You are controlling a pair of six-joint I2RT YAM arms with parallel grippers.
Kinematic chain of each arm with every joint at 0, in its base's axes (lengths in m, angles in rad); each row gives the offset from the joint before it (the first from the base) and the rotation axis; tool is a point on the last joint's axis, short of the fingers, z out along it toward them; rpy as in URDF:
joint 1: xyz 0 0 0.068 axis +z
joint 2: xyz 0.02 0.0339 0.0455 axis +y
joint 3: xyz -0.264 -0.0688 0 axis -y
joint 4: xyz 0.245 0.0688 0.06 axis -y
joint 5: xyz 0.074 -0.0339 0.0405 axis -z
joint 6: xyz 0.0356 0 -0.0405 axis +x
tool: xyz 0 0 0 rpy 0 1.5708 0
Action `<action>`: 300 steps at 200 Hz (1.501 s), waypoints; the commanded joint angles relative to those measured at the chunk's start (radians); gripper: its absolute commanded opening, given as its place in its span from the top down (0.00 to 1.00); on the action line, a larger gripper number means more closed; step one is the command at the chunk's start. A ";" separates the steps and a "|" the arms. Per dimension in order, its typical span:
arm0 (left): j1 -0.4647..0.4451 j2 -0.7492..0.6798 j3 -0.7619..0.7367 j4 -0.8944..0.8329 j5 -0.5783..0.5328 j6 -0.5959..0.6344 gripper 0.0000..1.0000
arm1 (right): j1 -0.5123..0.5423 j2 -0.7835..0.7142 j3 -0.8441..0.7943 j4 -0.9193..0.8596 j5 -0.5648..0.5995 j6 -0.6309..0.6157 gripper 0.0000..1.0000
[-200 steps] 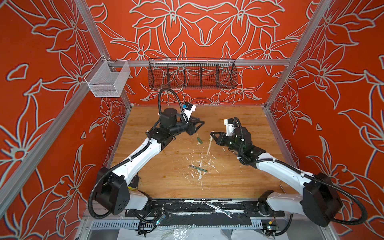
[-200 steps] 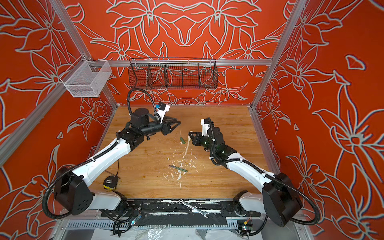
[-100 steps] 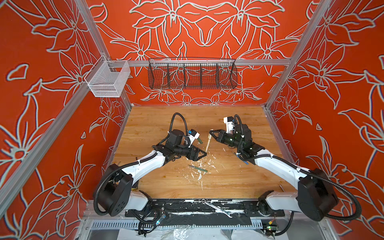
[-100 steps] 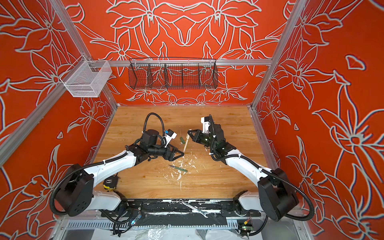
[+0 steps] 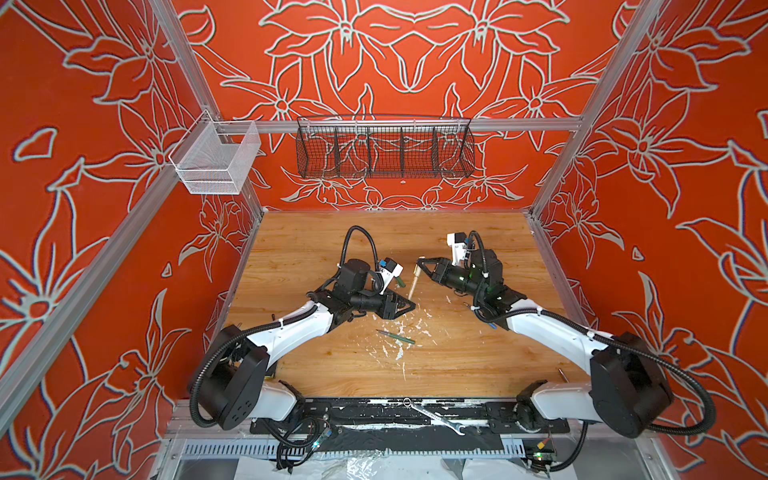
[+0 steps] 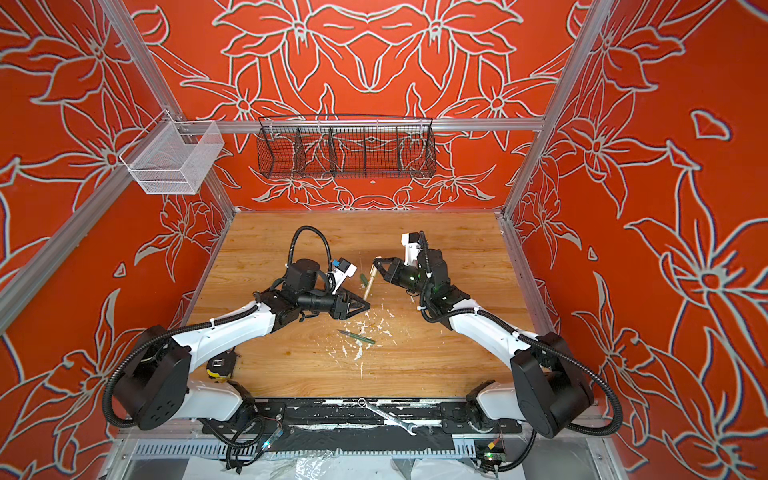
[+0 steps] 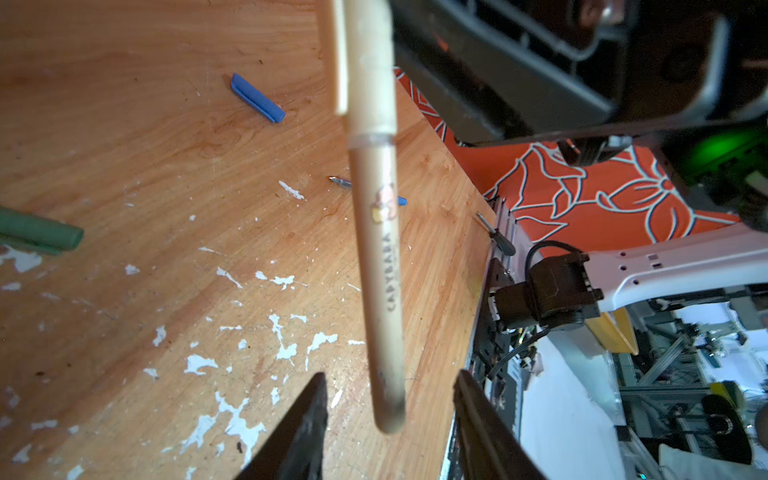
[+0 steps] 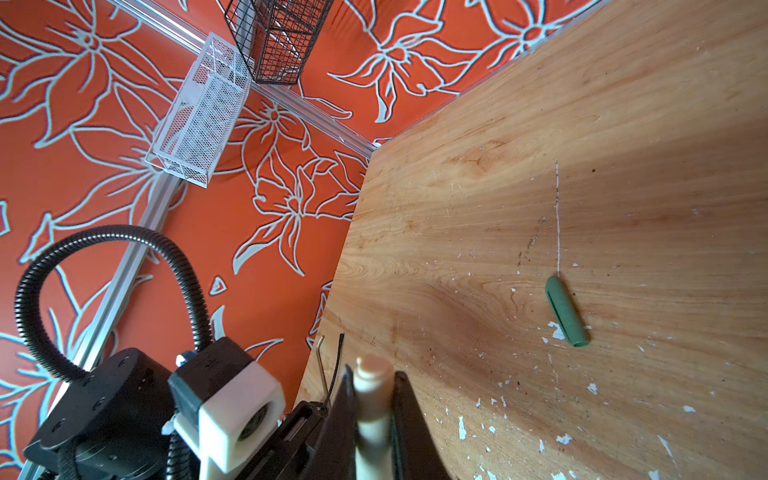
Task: Insert the pens into the pen caps
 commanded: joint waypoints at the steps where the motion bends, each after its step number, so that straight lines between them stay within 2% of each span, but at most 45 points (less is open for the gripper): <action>1: -0.005 0.012 0.017 0.023 0.014 -0.005 0.56 | -0.003 0.003 -0.013 0.042 -0.018 0.024 1.00; 23: -0.005 0.014 0.023 0.024 0.014 -0.006 0.59 | -0.004 0.000 -0.018 0.043 -0.016 0.024 1.00; 65: -0.005 0.024 0.030 0.027 0.013 -0.013 0.72 | -0.004 -0.012 -0.030 0.051 -0.002 0.026 1.00; 101: -0.005 0.023 0.047 -0.004 -0.044 -0.028 0.80 | 0.000 -0.025 -0.039 0.046 0.001 0.013 1.00; 140: -0.005 0.040 0.084 -0.020 -0.068 -0.063 1.00 | 0.002 -0.064 -0.072 0.054 0.028 0.005 1.00; 176: -0.005 0.070 0.129 -0.017 -0.116 -0.085 1.00 | 0.005 -0.101 -0.102 0.081 0.049 -0.013 1.00; 219: 0.002 0.167 0.252 -0.013 -0.149 -0.086 1.00 | 0.031 -0.127 -0.131 0.075 0.079 -0.048 1.00; 270: 0.061 0.257 0.370 0.116 -0.119 -0.127 1.00 | 0.082 -0.135 -0.184 0.090 0.149 -0.017 1.00; 300: 0.082 0.290 0.429 0.168 -0.137 -0.143 1.00 | 0.120 -0.109 -0.205 0.115 0.173 0.012 1.00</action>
